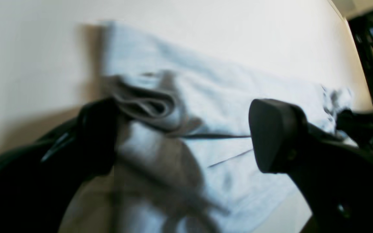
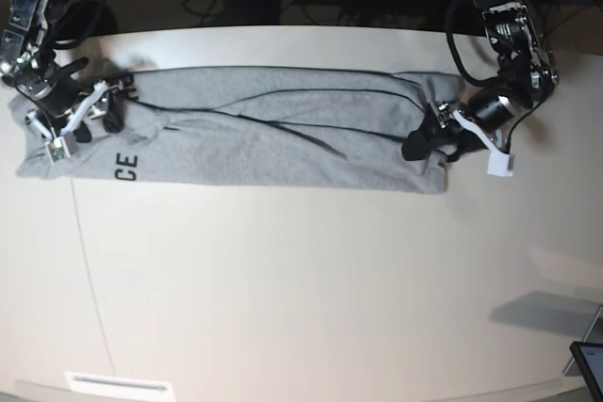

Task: Fold the T-shirt properly
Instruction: 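Open both grippers and reposition them over the strip's two ends, then grasp the strip end with the left gripper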

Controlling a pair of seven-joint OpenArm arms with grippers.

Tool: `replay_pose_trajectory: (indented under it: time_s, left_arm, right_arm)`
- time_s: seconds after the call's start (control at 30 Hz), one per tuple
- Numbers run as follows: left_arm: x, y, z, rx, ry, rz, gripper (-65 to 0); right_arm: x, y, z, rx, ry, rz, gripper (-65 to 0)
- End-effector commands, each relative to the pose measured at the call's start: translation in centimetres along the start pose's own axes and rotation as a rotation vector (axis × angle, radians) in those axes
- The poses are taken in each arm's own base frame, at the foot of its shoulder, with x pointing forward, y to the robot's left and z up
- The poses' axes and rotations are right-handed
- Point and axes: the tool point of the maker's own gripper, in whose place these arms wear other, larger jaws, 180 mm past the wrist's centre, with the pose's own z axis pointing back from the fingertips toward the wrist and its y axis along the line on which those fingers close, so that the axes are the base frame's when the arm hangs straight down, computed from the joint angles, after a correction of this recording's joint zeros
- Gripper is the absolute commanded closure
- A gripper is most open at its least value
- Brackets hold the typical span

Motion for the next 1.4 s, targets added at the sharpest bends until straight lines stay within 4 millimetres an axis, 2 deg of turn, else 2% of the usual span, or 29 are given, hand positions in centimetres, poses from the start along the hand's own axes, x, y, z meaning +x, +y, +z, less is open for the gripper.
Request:
replay_pose_trajectory:
  time_s: [0.0,0.1,0.3,0.37,0.47,0.57,0.63,0.77,0.87,0.93,1.03,1.13,1.37]
  left_arm:
    - [-2.1,0.5,0.0,0.031,0.101,-0.008,-58.8]
    - [-2.8,0.1,-0.5,0.018,0.119,-0.005,-58.8]
    - [-3.0,-0.1,-0.7,0.014,0.114,0.004,-58.4]
    - [-3.0,-0.1,-0.6,0.015,0.113,0.005,-56.4]
    - [-2.7,0.1,-0.6,0.019,0.103,0.005,-42.2]
    - [-2.0,0.4,-0.4,0.030,0.069,-0.001,-19.0]
    - [-2.2,1.0,-0.4,0.062,0.076,-0.021,-6.9]
    - [-2.9,1.5,-0.5,0.103,0.117,-0.056,-6.7]
    - [-2.3,1.3,-0.5,0.103,0.107,-0.071,-6.2]
    - [-0.9,0.3,-0.2,0.100,0.087,-0.137,-5.7]
    - [1.2,-0.9,0.4,0.112,0.047,-0.196,-0.2]
    - [2.4,-1.9,1.1,0.145,0.011,-0.204,0.0]
    - [1.9,-6.2,-0.6,0.063,0.049,-0.297,0.0]
  right_arm:
    - [-2.5,-0.2,0.2,-0.011,0.116,0.017,-34.4]
    - [-2.6,-0.2,0.2,-0.010,0.117,0.016,-34.4]
    - [-2.6,-0.2,0.2,-0.010,0.117,0.016,-34.4]
    - [-2.6,-0.1,0.1,-0.009,0.117,0.015,-34.4]
    - [-2.9,0.0,0.2,-0.008,0.123,0.013,-34.4]
    - [-3.1,0.1,0.3,-0.007,0.126,0.013,-34.4]
    - [-3.1,0.1,0.3,-0.007,0.126,0.013,-34.4]
    - [-3.2,0.1,0.3,-0.007,0.128,0.011,-34.4]
    - [-3.2,0.1,0.3,-0.006,0.130,0.010,-34.4]
    - [-3.3,0.1,0.3,-0.006,0.131,0.010,-34.4]
    - [-3.7,0.2,0.4,-0.004,0.138,0.008,-34.4]
    - [-3.8,0.3,0.4,-0.004,0.140,0.007,-34.4]
    - [-3.8,0.3,0.4,-0.004,0.140,0.008,-34.4]
